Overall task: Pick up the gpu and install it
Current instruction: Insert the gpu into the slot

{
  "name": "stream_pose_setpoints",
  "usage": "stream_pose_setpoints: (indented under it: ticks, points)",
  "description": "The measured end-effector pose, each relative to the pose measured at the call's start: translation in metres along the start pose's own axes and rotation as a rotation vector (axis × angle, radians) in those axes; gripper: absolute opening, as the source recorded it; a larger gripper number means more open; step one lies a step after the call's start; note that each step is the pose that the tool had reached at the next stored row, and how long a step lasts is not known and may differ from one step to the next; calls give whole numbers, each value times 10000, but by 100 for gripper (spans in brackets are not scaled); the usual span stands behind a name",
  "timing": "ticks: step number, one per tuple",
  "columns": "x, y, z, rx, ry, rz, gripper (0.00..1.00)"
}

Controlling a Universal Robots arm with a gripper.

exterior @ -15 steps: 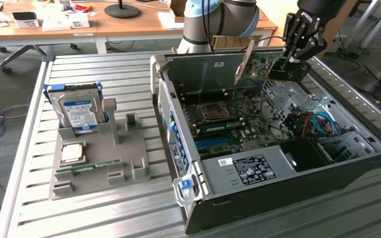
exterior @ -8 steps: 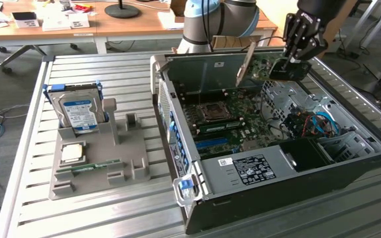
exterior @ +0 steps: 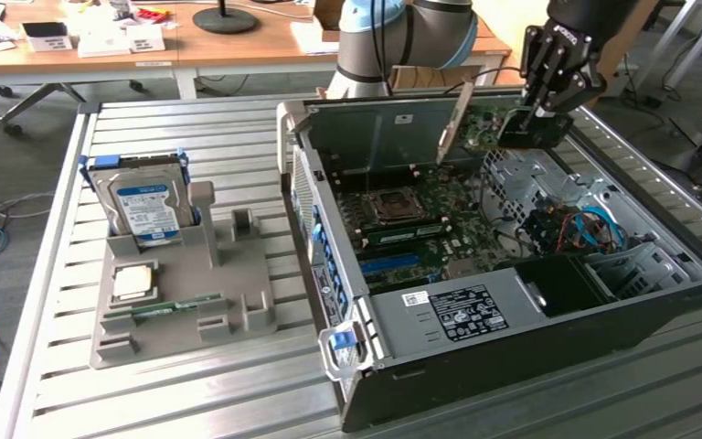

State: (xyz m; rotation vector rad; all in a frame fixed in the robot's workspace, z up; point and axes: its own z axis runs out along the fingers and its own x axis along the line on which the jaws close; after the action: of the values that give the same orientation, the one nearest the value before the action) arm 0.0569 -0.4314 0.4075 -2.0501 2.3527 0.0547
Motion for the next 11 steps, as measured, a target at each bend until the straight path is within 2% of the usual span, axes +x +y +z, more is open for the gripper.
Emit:
stream_pose_setpoints:
  ticks: [2,6,11]
  points:
    - [0,1,7,1,-11,-146,27]
    - [1,2,18,58,-42,-386,27]
    - [4,19,28,86,-69,-629,27]
